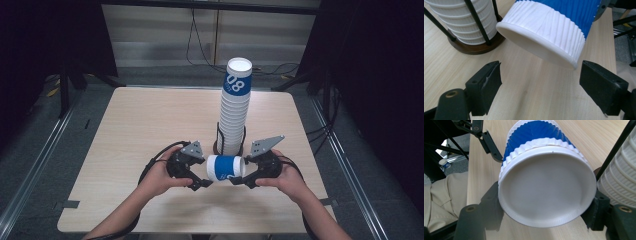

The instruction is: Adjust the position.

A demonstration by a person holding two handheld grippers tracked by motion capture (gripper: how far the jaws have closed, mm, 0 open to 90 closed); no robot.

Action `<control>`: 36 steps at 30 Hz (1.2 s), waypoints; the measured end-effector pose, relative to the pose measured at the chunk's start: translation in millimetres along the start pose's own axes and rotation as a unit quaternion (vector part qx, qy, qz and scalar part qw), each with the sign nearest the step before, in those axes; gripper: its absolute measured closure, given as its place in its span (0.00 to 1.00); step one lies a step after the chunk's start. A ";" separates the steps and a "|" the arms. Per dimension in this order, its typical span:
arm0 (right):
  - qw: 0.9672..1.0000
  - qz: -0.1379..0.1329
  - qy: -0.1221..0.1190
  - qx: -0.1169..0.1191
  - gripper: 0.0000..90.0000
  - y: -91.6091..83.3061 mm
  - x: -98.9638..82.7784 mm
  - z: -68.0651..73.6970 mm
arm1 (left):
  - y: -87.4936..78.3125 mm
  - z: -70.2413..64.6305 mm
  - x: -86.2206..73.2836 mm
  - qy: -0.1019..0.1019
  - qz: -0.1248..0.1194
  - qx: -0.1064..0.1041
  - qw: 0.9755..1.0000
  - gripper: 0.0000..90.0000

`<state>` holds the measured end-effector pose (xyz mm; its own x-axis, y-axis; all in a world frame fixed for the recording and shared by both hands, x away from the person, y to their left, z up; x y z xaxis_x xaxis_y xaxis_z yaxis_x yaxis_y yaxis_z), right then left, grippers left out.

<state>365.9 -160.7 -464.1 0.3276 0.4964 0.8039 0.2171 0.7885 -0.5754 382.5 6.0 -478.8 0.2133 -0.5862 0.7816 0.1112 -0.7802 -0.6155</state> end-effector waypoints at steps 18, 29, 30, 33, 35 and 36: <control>1.000 -0.002 -0.004 0.007 0.34 3.8 -3.2 3.5 | 2.9 -0.4 -0.4 0.023 0.002 -0.003 1.000 0.17; 1.000 0.008 -0.011 0.010 0.34 4.6 -4.8 4.2 | 7.5 -2.0 0.9 0.042 0.016 -0.010 0.999 0.16; 1.000 0.009 -0.012 0.011 0.34 4.5 -4.6 4.2 | 7.6 -1.8 1.2 0.045 0.017 -0.010 0.999 0.16; 1.000 0.009 -0.012 0.011 0.34 3.8 -4.4 4.1 | 7.8 -2.2 3.0 0.048 0.015 -0.010 0.999 0.15; 1.000 0.008 -0.012 0.013 0.34 3.3 -4.2 4.2 | 7.7 -2.5 3.8 0.050 0.016 -0.010 0.999 0.15; 1.000 0.009 -0.013 0.013 0.34 3.1 -4.0 4.2 | 8.0 -2.5 4.3 0.052 0.014 -0.010 0.998 0.15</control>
<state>361.4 -158.7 -468.5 0.3073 0.5188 0.7977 0.1880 0.7887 -0.5853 381.8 -3.4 -480.1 0.1137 -0.6272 0.7706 0.0868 -0.7664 -0.6365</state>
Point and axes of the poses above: each handheld gripper's, and its own axes: y roughly forward along the jaws, x roughly out of its top, z roughly to its left, the point moved 7 cm from there along y, roughly forward along the jaws, and after that the axes turned 5 degrees about -z, right-handed, at the moved point
